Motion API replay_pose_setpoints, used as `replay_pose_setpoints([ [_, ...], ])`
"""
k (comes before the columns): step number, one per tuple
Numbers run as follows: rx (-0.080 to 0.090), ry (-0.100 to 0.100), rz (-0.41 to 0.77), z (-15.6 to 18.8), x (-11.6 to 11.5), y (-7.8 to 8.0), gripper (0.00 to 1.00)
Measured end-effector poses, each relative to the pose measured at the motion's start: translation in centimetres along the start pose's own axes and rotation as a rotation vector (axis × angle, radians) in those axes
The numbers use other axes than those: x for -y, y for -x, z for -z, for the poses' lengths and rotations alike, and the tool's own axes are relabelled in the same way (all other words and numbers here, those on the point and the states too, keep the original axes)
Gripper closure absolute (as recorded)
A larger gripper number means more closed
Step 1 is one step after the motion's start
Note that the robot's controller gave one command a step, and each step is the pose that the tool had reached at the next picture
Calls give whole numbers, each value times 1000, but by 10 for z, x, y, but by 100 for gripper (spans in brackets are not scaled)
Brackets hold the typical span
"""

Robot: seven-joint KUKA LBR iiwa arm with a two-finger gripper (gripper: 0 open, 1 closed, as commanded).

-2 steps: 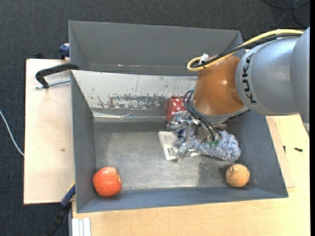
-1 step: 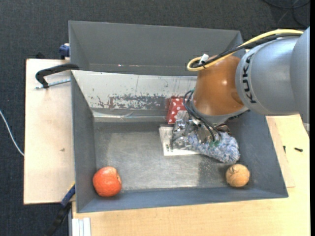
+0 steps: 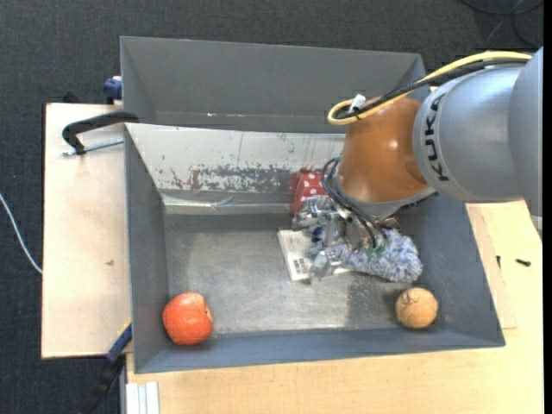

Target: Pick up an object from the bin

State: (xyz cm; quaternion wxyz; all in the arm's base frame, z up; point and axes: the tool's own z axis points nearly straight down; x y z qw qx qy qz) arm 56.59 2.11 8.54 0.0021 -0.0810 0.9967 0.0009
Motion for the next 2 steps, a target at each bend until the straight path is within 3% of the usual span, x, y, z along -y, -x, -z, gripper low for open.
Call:
replay_pose_setpoints([
  [1, -2, 0, 0, 0, 0, 0, 100],
  [2, 0, 0, 0, 0, 0, 0, 0],
])
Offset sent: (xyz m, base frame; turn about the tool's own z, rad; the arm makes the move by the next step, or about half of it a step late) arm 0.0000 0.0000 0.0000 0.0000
